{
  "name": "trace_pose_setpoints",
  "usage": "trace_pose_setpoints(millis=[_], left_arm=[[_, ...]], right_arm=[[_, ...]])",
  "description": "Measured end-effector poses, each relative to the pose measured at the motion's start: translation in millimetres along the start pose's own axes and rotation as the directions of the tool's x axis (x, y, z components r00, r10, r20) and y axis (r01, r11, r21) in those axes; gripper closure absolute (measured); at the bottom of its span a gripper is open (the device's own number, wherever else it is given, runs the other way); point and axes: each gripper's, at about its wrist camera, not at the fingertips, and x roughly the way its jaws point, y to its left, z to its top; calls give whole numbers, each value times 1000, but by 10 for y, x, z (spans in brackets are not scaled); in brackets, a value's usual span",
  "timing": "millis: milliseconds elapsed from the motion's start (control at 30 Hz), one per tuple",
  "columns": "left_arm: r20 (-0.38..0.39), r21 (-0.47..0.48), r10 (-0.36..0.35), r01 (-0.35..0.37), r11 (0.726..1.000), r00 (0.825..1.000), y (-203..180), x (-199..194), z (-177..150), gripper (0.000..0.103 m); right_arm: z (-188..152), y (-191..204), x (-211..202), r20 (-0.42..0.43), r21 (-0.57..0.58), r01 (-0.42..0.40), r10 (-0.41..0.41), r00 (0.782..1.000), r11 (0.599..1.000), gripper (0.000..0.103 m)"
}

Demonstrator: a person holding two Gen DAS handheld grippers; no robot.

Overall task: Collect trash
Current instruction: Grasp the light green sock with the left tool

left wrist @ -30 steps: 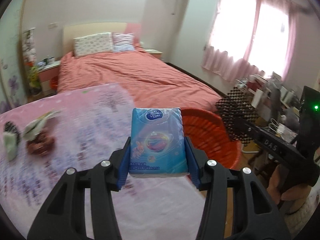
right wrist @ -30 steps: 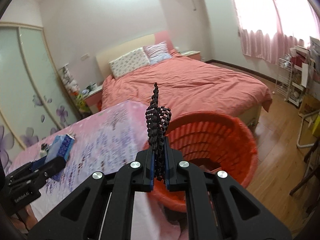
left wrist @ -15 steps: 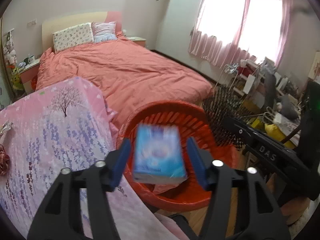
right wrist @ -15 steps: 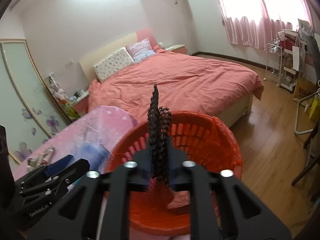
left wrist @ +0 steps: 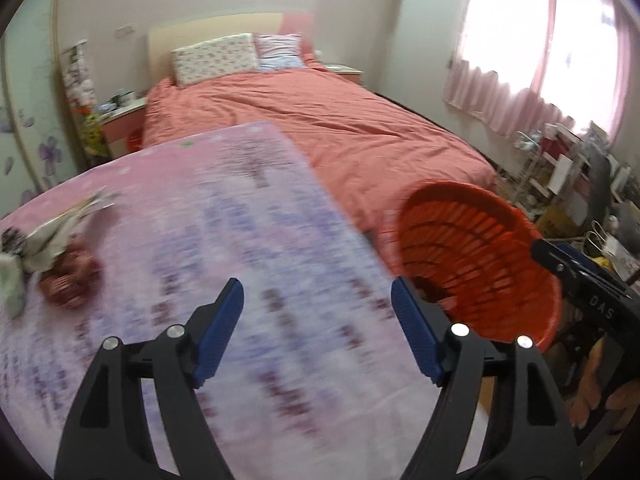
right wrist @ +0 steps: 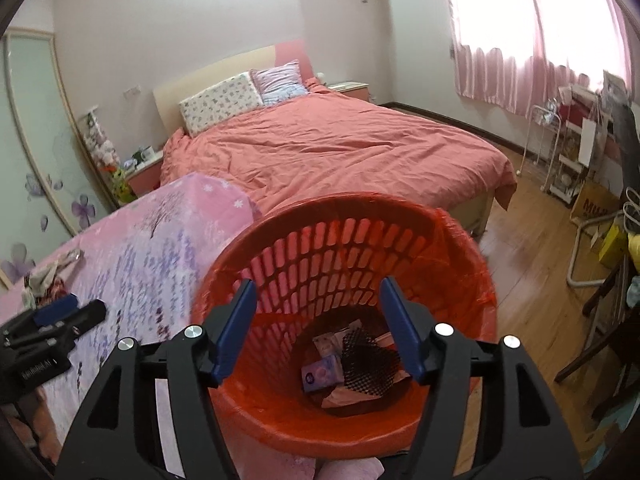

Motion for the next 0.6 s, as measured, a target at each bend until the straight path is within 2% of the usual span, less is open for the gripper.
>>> trace_pose_setpoints(millis=[200,300,400,533,600], left_arm=[[7,-64,125,-124,990,992,811,-336,-210,27],[7,-124,203,-200,972,979,1326,-510,-312,27],[0,-222,303,-295,929,953,1944,-661,-407,27],[-11,-332,387,-369,868,922,2611,-738,-442,27],[-20,-373,380,-359,856,925,2810,-714,-417,27]], right_arm=[[-128,473,-17,-38,-80,-54,51,998,995,39],[-189,716,-13,-61,-113,-95,89,994,989,39],[-248,935,33,-84,-139,-126,116,990,982,39],[-334,1286,99,-118,-182,-168,148,982,969,39],[-364,1409,123,-129,-200,-181,157,979,963,39]])
